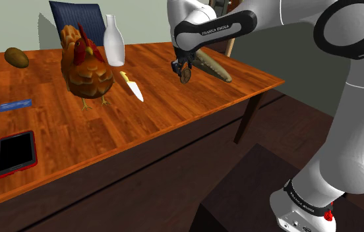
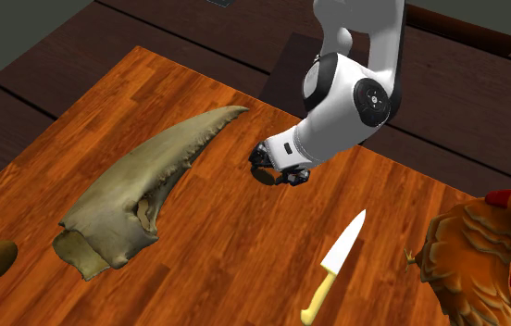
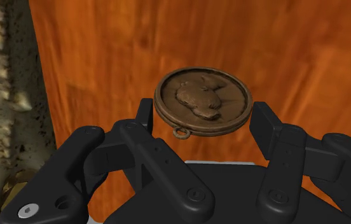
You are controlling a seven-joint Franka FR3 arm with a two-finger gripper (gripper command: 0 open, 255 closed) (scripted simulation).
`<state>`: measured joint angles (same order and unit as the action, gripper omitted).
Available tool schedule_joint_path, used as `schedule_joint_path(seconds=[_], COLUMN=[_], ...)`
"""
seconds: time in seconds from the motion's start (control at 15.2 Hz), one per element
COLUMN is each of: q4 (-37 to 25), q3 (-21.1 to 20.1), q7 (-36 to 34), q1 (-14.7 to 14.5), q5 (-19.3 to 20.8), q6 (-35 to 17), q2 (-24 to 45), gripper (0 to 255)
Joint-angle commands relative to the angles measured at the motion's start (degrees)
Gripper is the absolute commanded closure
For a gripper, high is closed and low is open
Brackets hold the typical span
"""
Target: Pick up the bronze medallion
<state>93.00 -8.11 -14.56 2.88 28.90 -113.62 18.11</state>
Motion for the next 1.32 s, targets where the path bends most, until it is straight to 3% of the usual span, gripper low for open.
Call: schedule_joint_path(seconds=[0.0,0.2,1.25], q4=[0.05,0.08,-9.48], q3=[0.03,0.04,-0.42], q7=[0.0,-0.02,4.44], q1=[0.02,0.04,-0.43], q5=[-0.01,0.01,-1.71], q6=[0.03,-0.08,9.83], q2=[0.1,0.18,-1.02], gripper=[255,255,255])
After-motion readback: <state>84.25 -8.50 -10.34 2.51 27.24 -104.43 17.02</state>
